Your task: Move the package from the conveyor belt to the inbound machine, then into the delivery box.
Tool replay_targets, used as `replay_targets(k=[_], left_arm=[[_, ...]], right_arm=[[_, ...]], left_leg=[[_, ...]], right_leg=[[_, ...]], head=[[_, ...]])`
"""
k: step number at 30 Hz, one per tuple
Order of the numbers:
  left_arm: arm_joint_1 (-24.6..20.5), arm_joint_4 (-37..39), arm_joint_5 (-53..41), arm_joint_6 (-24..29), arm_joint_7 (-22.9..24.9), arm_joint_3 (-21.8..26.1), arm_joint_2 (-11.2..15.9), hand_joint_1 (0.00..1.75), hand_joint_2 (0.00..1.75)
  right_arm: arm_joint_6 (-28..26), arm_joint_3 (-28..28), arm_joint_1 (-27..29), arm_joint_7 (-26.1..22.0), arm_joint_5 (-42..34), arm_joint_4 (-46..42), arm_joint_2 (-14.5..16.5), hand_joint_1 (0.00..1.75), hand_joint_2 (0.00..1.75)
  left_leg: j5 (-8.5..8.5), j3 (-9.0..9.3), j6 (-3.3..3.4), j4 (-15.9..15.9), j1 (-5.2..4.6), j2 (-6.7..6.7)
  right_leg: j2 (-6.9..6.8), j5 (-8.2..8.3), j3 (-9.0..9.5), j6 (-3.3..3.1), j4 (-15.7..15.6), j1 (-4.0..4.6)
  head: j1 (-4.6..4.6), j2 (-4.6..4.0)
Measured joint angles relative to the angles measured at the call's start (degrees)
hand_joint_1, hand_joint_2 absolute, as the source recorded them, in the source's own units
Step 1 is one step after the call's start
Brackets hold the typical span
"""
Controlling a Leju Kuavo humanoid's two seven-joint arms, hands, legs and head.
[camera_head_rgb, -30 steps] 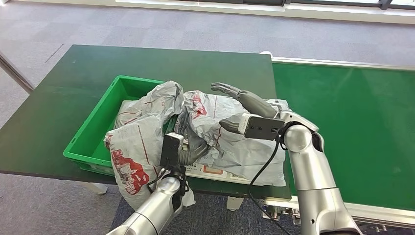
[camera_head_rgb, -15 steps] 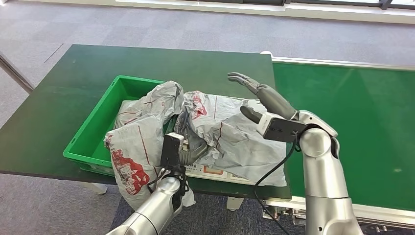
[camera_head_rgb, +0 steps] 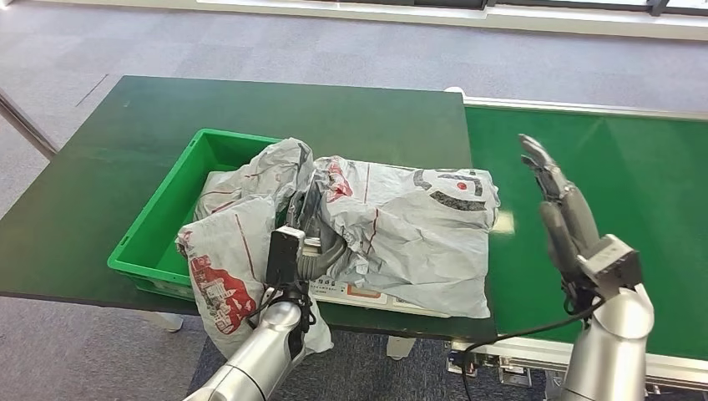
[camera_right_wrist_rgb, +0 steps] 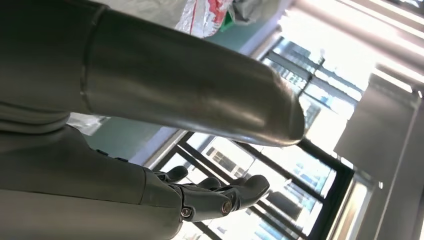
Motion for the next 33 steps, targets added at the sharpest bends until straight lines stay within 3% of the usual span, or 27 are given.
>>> replay_targets(k=[8, 18, 33], left_arm=[[0.62, -1.83, -0.46, 0.46, 0.00, 1.82, 0.30, 0.00, 1.75], [0.72, -2.32, -0.25, -0.24, 0.00, 1.93, 0.38, 0.00, 1.75], [0.73, -2.32, -0.55, -0.58, 0.00, 1.93, 0.37, 0.00, 1.75]], right_arm=[[0.00, -7.48, 4.38, 0.24, -2.02, 7.96, -0.34, 0.00, 0.00], [0.00, -7.98, 6.96, 0.11, -6.26, 16.12, -1.11, 0.00, 0.00], [0.00, -8.02, 8.49, -0.02, -5.87, 16.76, -1.42, 0.00, 0.00]], left_leg=[[-0.01, -0.05, 0.02, 0.00, -0.02, 0.10], [-0.03, -0.09, 0.04, 0.00, -0.03, 0.11], [-0.06, -0.10, 0.08, 0.00, -0.04, 0.14]], right_leg=[[0.07, 0.00, -0.07, 0.01, 0.01, -0.02], [0.08, 0.00, -0.11, 0.01, 0.01, -0.03], [0.09, -0.01, -0.14, 0.02, 0.01, -0.04]], head=[[-0.02, 0.00], [-0.01, 0.00], [-0.01, 0.00]])
